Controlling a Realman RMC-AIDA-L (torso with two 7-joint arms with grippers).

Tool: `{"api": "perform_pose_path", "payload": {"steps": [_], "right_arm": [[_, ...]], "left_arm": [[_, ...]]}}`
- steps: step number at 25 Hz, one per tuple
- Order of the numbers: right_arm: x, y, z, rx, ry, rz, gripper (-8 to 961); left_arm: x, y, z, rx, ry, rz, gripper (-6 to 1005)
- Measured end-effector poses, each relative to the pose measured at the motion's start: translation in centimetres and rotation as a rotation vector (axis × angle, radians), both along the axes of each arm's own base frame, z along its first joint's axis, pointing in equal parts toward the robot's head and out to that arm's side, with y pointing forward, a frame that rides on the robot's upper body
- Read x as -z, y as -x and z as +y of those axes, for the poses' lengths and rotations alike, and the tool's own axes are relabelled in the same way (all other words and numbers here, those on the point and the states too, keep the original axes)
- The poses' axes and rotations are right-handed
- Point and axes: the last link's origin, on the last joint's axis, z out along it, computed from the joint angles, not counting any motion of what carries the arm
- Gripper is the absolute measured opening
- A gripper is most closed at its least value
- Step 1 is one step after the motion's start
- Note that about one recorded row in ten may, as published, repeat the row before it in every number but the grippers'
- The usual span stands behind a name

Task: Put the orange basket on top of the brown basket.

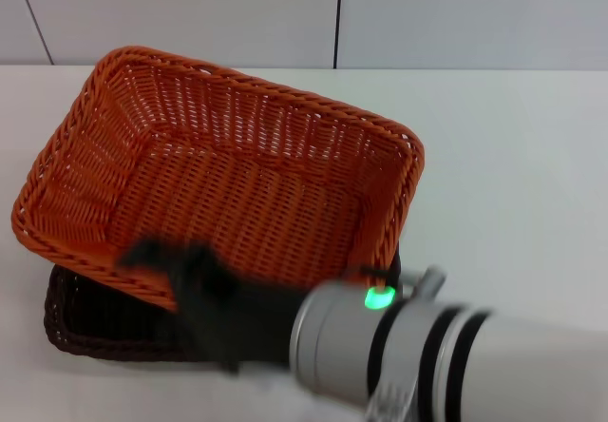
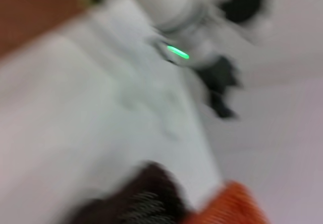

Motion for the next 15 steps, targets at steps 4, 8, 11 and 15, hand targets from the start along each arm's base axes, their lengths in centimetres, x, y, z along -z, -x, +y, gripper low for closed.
{"api": "perform_pose_path", "payload": {"steps": [4,8,11,15], "right_arm": [[-3.1,-0.3,4.5,0.157,-0.15,0.271,745],[-6.1,-2.1,7.6,0.363,-0.216,0.502,745],[-9.4,-6.3,9.5,0.58,-0.301,0.783,745],[-10.3,-9.6,9.2,0.69,-0.335,0.975,745]], "left_arm": [[-0.2,-0.1,0.0,0.006,-0.012,0.0,785],[-0.2,-0.1,0.0,0.006,-0.012,0.0,785],[-0.8,0.1,-0.3,0.0,-0.051,-0.005,785],[-1.2,0.1,-0.4,0.001,-0.075,-0.009,785]]}}
